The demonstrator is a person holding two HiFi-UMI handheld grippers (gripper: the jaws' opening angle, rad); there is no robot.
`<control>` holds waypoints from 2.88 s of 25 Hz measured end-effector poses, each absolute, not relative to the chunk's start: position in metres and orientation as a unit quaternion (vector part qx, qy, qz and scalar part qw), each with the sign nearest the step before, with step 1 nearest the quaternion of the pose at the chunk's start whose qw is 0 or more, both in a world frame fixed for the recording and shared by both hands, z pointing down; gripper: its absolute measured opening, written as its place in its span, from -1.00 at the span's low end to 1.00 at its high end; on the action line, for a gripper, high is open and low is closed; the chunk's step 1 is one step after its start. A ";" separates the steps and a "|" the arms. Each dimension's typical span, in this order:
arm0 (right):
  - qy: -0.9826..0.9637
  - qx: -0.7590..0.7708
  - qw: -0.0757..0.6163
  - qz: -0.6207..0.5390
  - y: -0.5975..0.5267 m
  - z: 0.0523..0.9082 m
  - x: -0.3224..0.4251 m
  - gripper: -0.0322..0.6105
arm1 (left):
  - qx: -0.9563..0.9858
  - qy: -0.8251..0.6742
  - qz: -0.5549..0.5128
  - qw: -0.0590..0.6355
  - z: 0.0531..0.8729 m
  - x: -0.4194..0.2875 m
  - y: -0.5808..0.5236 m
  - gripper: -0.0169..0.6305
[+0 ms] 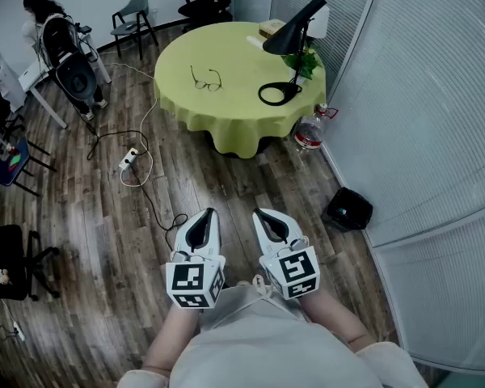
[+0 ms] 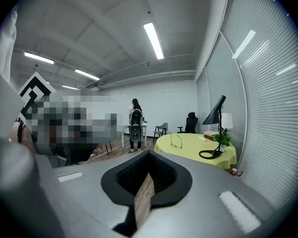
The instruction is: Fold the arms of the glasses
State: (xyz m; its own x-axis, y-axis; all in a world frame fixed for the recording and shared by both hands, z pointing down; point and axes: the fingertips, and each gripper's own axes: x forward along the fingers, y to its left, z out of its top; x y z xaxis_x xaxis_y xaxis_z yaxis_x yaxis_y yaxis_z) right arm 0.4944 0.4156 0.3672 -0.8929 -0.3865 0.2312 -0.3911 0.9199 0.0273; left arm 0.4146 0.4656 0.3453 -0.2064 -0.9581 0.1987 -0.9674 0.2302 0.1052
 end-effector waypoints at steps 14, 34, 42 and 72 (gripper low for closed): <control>-0.969 0.216 0.118 0.034 0.406 0.386 0.495 -0.90 | 0.619 -0.776 0.039 0.118 0.360 0.404 0.458 -0.93; -0.959 0.226 0.157 0.071 0.353 0.408 0.315 -0.90 | 0.629 -0.762 0.027 0.152 0.380 0.215 0.403 -0.93; -0.953 0.245 0.169 0.063 0.327 0.397 0.164 -0.90 | 0.644 -0.748 0.018 0.161 0.371 0.058 0.374 -0.93; -0.941 0.263 0.189 0.097 0.074 0.437 -0.011 -0.90 | 0.610 -0.762 0.035 0.215 0.413 -0.153 0.149 -0.93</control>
State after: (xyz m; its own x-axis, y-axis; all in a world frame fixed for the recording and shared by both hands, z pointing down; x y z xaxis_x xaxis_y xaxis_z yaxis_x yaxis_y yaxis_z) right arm -0.0106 0.0736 0.4369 -0.7901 -0.4583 0.4072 -0.5319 0.8427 -0.0837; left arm -0.1532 0.1486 0.4127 -0.1625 -0.9144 0.3708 -0.9446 0.2528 0.2096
